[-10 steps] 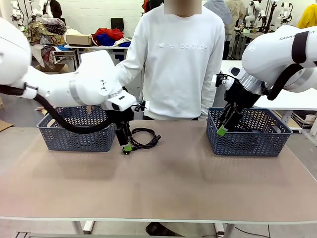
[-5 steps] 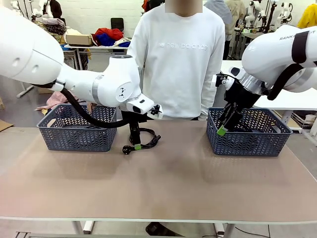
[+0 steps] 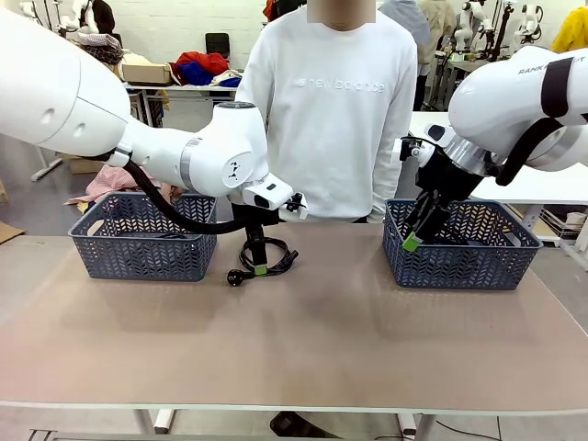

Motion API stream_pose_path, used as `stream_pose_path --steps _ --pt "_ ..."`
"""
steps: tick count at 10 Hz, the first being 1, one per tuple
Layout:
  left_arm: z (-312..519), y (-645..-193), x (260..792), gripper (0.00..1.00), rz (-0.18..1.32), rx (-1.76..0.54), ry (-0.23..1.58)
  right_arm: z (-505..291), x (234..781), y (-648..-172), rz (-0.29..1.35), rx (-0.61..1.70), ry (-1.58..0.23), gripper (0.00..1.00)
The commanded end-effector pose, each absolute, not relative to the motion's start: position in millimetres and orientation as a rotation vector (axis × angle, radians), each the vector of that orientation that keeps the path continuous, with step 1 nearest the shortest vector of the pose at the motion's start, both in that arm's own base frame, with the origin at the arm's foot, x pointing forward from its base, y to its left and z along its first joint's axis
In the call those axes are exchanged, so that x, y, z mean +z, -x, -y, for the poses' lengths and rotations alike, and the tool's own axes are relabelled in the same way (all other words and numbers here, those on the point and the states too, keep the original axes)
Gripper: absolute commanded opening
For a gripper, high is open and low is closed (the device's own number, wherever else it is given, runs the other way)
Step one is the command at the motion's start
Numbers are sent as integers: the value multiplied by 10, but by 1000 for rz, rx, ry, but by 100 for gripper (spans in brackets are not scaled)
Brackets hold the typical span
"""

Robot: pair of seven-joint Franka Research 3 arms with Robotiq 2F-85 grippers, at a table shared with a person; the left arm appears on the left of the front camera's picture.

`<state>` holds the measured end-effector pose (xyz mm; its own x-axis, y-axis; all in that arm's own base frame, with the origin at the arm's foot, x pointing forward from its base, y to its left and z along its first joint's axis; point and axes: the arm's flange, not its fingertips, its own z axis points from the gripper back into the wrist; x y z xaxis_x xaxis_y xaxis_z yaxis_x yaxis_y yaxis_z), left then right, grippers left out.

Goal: Organize the cables according to human instructions.
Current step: Pick up a bundle of cables and place it in the basket indicated by the human.

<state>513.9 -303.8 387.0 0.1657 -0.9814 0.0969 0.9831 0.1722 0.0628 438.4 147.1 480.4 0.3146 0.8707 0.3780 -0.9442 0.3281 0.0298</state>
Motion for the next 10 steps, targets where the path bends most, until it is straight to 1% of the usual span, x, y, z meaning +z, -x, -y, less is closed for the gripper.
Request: stream_pose_path --steps 1,4,8,10 --pt "2994 -5107 3864 100 128 -1399 10 -1480 4825 -4384 324 1213 -262 100" --pt "3040 -5137 3871 100 125 -1399 17 -1480 4825 -4384 324 1213 -262 100" --pt "3136 -5433 3755 100 63 -1425 13 -1480 4825 -4384 324 1213 -262 100" --pt "3219 -5596 3654 100 59 -1440 1 -1480 4825 -4384 324 1213 -262 100"
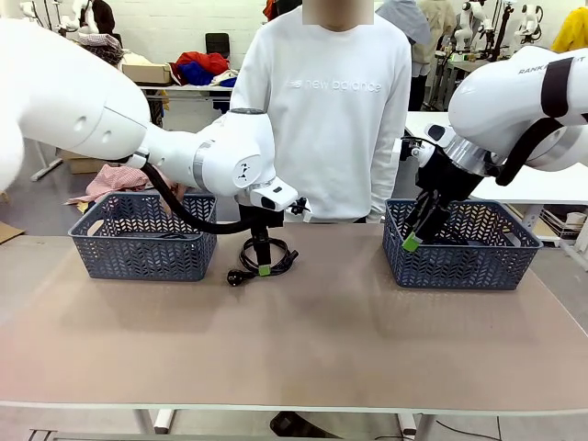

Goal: Organize the cables according to human instructions.
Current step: Pick up a bundle of cables and place it in the basket indicated by the human.

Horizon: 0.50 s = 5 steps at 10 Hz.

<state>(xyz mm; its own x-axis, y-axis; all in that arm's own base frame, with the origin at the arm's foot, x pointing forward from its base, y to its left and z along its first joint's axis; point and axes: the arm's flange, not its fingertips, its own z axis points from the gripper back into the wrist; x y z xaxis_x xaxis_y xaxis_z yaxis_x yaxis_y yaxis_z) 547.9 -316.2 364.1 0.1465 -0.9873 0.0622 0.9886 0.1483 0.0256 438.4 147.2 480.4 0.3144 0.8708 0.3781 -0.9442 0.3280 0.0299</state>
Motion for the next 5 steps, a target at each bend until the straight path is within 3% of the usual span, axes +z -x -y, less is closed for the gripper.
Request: stream_pose_path --steps 1,5 --pt "3260 -5657 3590 100 54 -1446 1 -1480 4825 -4384 324 1213 -262 100" --pt "3369 -5697 3393 100 67 -1460 -26 -1480 4825 -4384 324 1213 -262 100"
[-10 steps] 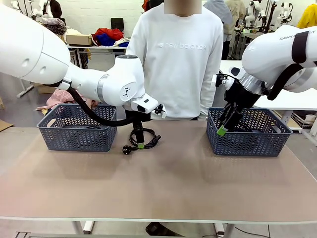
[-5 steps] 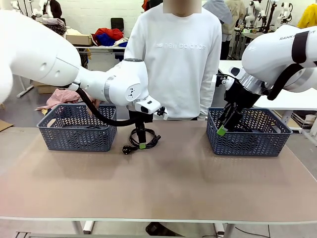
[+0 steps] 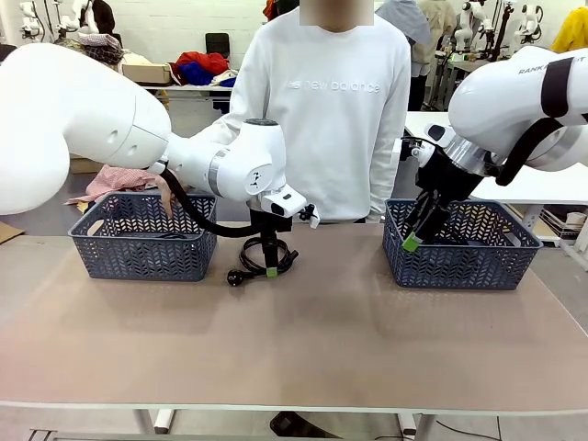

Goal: Organize the cables according to human instructions.
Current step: Pick up a bundle of cables and place it in the basket indicated by the human.

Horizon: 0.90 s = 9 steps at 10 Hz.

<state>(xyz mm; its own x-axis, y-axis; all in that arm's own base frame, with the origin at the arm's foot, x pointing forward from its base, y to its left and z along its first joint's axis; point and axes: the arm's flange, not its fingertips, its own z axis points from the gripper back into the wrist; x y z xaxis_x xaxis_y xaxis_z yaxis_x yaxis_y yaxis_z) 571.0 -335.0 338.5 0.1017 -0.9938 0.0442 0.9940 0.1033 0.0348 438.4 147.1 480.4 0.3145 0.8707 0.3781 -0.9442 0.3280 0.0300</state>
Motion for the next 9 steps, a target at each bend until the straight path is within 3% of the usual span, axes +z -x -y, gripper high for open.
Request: stream_pose_path --steps 1,9 --pt "3375 -5679 3353 100 64 -1464 -34 -1480 4825 -4384 324 1213 -262 100" --pt "3356 -5686 3200 100 27 -1458 1 -1480 4825 -4384 324 1213 -262 100"
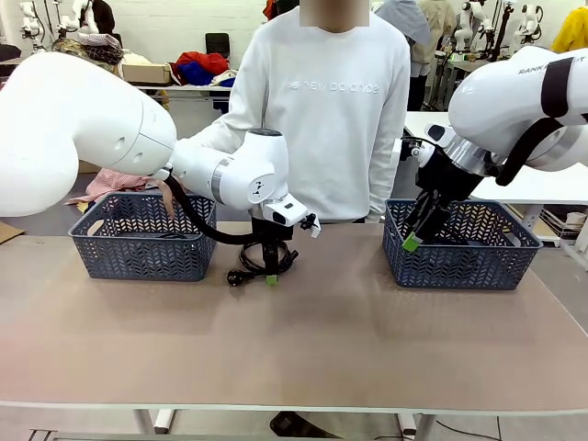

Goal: Organize the cables according to human instructions.
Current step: Pick up a bundle of cables and place it in the basket indicated by the human.

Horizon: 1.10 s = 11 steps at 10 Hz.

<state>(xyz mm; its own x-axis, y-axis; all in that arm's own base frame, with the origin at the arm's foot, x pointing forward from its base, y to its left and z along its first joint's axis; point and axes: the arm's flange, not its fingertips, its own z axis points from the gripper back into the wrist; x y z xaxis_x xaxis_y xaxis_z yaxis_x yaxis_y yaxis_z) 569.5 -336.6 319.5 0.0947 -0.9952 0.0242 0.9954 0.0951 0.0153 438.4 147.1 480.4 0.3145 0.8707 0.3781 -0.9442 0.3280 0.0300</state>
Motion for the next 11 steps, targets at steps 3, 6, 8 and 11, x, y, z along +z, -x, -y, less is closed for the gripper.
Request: stream_pose_path --steps 3,6,8,11 --pt "3359 -5689 3163 100 9 -1465 25 -1480 4825 -4384 324 1213 -262 100" --pt "3362 -5696 3154 100 -7 -1461 58 -1480 4825 -4384 324 1213 -262 100" --pt "3355 -5696 3158 100 -14 -1455 79 -1480 4825 -4384 324 1213 -262 100" --pt "3348 -5710 3136 85 -37 -1457 83 -1480 4825 -4384 324 1213 -262 100"
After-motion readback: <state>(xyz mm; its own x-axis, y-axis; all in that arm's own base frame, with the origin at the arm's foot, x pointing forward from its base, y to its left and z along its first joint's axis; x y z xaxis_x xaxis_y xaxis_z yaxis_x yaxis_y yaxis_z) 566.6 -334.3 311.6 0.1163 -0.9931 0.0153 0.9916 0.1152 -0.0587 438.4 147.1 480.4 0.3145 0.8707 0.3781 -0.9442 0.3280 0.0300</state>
